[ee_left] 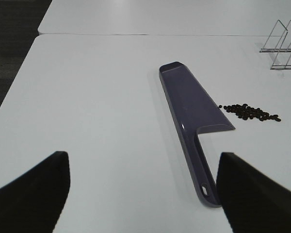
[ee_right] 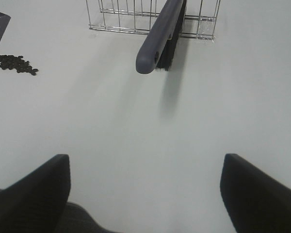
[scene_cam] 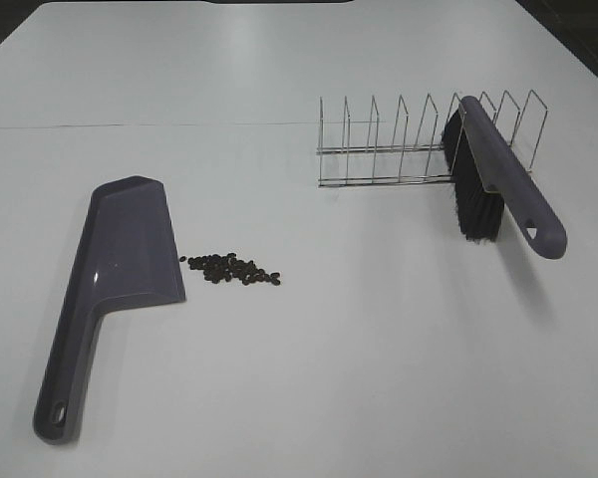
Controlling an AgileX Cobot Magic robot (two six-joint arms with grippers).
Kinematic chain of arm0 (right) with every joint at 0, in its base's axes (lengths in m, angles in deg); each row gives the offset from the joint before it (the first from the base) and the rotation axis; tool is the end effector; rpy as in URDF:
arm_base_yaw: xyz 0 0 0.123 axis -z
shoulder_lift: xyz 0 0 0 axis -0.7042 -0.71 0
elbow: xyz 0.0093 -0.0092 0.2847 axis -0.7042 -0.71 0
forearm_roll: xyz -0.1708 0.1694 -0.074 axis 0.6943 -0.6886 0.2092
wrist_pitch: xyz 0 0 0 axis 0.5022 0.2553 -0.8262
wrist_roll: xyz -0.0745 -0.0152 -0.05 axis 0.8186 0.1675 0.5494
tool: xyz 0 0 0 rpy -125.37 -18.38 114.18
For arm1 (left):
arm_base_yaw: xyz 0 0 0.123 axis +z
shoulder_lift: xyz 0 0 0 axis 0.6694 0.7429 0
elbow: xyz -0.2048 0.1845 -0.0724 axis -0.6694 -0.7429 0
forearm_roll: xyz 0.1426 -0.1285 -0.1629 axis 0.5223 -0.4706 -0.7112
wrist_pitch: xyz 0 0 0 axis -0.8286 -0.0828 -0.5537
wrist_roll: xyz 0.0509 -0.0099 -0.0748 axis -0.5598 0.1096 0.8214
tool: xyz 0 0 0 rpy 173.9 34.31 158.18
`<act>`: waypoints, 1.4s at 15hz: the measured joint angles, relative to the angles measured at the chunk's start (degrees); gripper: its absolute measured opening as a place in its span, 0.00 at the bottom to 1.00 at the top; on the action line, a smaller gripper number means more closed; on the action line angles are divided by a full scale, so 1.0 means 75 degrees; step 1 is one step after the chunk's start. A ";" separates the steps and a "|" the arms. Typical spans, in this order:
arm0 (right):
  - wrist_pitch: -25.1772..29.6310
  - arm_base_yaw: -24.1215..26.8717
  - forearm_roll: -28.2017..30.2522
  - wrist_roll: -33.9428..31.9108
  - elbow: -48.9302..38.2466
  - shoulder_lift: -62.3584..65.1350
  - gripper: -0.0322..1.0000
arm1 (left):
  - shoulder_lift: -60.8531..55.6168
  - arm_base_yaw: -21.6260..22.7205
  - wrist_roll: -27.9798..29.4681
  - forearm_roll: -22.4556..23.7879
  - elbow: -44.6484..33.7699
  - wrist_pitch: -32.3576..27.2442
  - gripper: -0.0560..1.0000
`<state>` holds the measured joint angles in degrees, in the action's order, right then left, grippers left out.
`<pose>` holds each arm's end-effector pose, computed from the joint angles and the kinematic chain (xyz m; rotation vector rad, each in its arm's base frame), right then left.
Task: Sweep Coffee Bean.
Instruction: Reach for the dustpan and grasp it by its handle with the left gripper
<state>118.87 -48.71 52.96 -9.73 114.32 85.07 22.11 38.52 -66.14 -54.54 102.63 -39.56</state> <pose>-0.0036 0.0065 0.2621 -0.1489 2.1230 0.1008 -0.0090 -0.0031 0.2819 0.0459 2.0288 -0.1043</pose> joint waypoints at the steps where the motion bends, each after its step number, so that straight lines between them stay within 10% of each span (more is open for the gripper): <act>1: 0.0000 0.0000 0.0000 0.0000 0.0000 0.0000 0.75 | 0.0000 0.0000 0.0000 0.0000 0.0000 0.0000 0.77; 21: 0.0000 0.0000 0.0000 0.0000 0.0000 0.0000 0.75 | 0.0000 0.0000 0.0000 0.0000 0.0000 0.0000 0.77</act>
<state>118.87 -48.71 52.96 -9.73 114.32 85.07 22.11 38.52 -66.14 -54.54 102.63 -39.56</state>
